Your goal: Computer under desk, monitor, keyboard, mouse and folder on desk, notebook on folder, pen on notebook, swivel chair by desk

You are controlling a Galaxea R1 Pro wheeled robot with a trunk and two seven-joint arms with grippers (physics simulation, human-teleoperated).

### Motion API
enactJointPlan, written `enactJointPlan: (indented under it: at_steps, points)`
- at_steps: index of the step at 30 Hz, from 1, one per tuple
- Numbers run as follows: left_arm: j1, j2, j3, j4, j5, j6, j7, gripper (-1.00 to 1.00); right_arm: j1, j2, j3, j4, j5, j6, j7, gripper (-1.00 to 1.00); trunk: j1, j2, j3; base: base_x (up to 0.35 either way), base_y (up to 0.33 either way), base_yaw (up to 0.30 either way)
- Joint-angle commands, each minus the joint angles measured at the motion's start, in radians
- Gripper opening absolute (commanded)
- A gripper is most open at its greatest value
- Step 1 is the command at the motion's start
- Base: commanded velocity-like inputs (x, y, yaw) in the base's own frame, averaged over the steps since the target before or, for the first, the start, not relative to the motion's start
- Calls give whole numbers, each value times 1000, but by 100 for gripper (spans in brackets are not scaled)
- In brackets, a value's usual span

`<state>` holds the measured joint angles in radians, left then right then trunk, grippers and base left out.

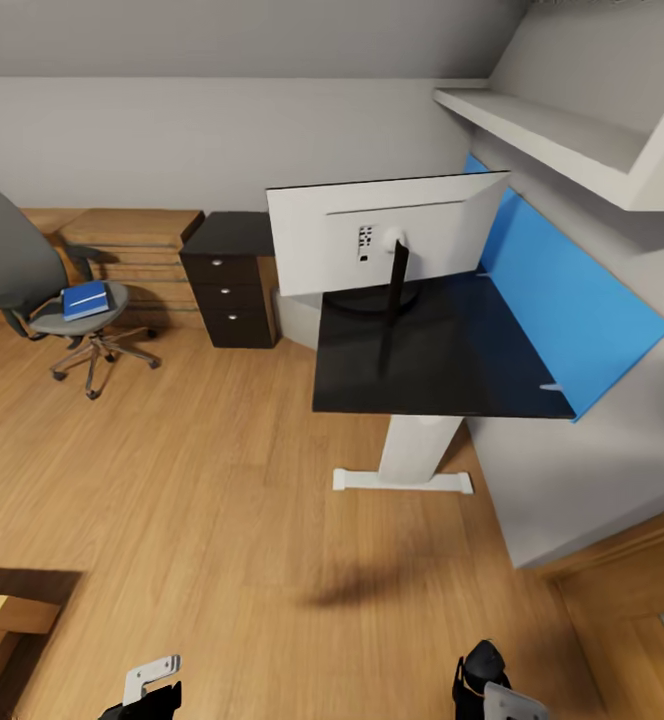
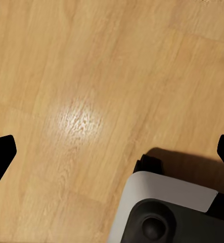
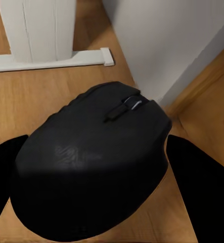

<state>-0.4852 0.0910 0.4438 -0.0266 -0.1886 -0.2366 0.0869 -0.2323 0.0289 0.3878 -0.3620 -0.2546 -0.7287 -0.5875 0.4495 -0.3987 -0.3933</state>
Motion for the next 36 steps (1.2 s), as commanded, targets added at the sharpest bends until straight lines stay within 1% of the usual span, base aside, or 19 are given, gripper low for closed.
enactJointPlan:
  at_steps: [1, 7, 14, 21, 23, 24, 27, 36]
  points:
    - [-1, 0, 6, 2, -11, -4, 4, 100, -1, 3, 8, 6, -3, -5, -6, -100, 0, -1, 0, 0, 0, 169]
    - [-1, -3, 6, 2, -11, -4, 4, 100, -1, 9, 8, 17, 5, -6, -5, -100, 0, -1, 7, 0, 0, 142]
    - [-1, -3, 6, 2, -11, -4, 4, 100, -1, 9, 8, 19, 5, -6, -4, -100, 0, -1, 10, 0, 0, 19]
    - [-1, -5, 6, 3, -11, -4, 4, 100, -1, 9, 8, 21, 7, -6, -3, -100, 0, -1, 20, 0, 0, 1]
    - [-1, -5, 6, 3, -11, -3, 4, 100, -1, 9, 8, 31, 35, -6, -3, -100, 0, -1, 23, 0, 0, 0]
    - [-1, -5, 6, 3, -11, -3, 4, 100, -1, 9, 8, 34, 56, -6, -3, -100, 0, -1, 25, 0, 0, 0]
    - [-1, -5, 6, 4, -12, -3, 4, 100, -1, 9, 8, 36, 85, -7, -3, -100, 0, -1, 30, 0, 0, 0]
    - [-1, -8, 6, 4, -12, -3, 4, 100, -1, 9, 8, 37, 93, -7, -3, -100, 0, -1, 44, 0, 0, 0]
